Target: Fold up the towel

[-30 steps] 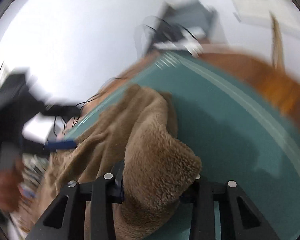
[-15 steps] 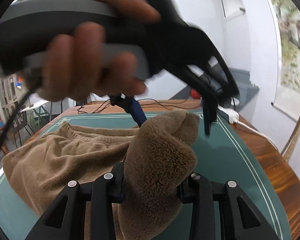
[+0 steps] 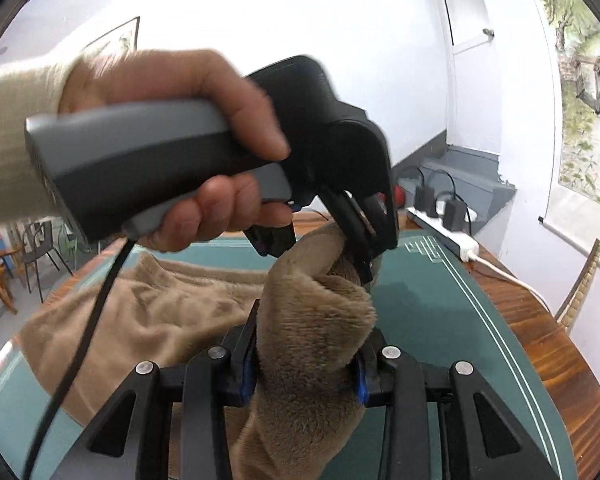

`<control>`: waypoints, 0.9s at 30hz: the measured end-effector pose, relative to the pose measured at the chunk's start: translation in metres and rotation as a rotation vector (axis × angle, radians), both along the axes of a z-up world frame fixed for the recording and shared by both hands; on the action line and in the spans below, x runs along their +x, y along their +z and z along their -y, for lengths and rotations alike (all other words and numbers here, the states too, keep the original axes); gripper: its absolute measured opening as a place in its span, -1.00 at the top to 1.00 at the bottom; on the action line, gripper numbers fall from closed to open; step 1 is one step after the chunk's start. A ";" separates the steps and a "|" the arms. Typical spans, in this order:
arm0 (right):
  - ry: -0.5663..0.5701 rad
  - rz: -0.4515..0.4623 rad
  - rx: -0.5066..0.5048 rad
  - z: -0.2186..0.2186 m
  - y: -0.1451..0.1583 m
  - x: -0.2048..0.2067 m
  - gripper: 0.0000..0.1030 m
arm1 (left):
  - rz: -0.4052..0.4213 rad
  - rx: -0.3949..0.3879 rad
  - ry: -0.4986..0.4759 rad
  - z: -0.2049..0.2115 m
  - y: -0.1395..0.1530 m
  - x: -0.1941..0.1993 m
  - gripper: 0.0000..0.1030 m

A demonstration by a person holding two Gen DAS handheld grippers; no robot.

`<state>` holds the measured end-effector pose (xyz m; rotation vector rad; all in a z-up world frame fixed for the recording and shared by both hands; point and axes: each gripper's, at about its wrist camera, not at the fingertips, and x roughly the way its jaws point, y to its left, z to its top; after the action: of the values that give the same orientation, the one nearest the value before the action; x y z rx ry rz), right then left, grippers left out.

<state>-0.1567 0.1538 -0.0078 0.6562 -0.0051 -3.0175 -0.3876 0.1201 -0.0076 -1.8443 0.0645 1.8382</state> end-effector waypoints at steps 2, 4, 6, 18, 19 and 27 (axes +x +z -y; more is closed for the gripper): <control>0.030 -0.015 -0.003 0.023 0.010 0.001 0.26 | -0.018 0.061 0.019 0.032 0.018 -0.002 0.29; 0.073 -0.015 0.007 0.050 0.012 0.000 0.26 | -0.031 0.120 0.045 0.066 0.034 -0.008 0.29; 0.116 -0.016 0.018 0.078 0.014 0.000 0.26 | -0.036 0.179 0.090 0.110 0.042 -0.011 0.29; 0.369 0.032 0.116 0.237 -0.002 -0.012 0.26 | -0.018 0.335 0.356 0.332 -0.019 -0.010 0.29; 0.383 0.047 0.128 0.248 -0.009 -0.015 0.26 | -0.019 0.341 0.368 0.340 -0.027 -0.010 0.29; 0.459 0.114 0.190 0.302 -0.048 -0.034 0.26 | -0.018 0.378 0.409 0.376 -0.067 -0.012 0.29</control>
<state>-0.1905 -0.1478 -0.0558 0.7260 0.3775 -2.5546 -0.3999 -0.2563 -0.0744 -1.6534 -0.6542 1.9607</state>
